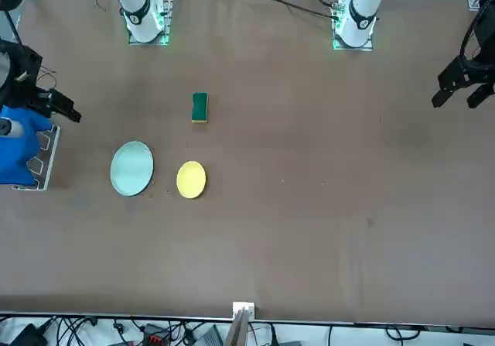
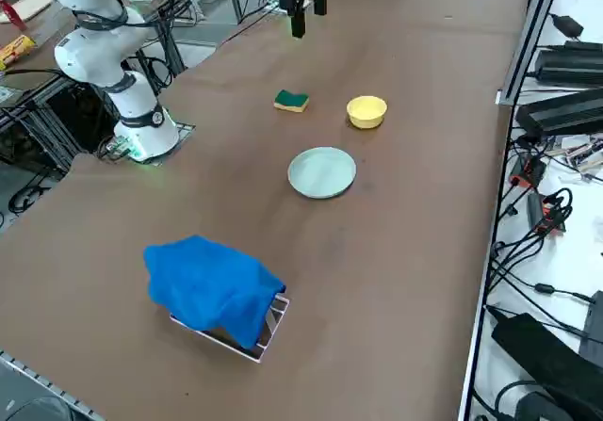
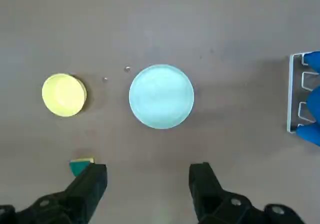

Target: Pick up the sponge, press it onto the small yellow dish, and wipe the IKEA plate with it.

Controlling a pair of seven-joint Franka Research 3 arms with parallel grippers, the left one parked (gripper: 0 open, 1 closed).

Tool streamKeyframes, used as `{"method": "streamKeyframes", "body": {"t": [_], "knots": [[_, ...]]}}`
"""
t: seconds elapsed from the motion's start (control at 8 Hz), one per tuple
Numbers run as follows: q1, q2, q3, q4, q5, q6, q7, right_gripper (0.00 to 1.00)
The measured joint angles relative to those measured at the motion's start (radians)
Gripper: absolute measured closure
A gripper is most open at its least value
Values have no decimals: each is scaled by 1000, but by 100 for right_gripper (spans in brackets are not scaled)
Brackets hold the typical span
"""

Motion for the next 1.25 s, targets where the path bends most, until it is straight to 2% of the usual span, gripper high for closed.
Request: {"method": "streamKeyframes", "body": {"t": [0.38,0.62,1.0,1.12,1.25], "knots": [[35,45,2,-25,0,-75,5,0],[90,8,5,-136,1,-17,30,0],[260,-220,16,-587,1,333,202,0],[309,-271,19,-710,1,424,244,0],[339,-290,19,-779,1,488,275,0]]}}
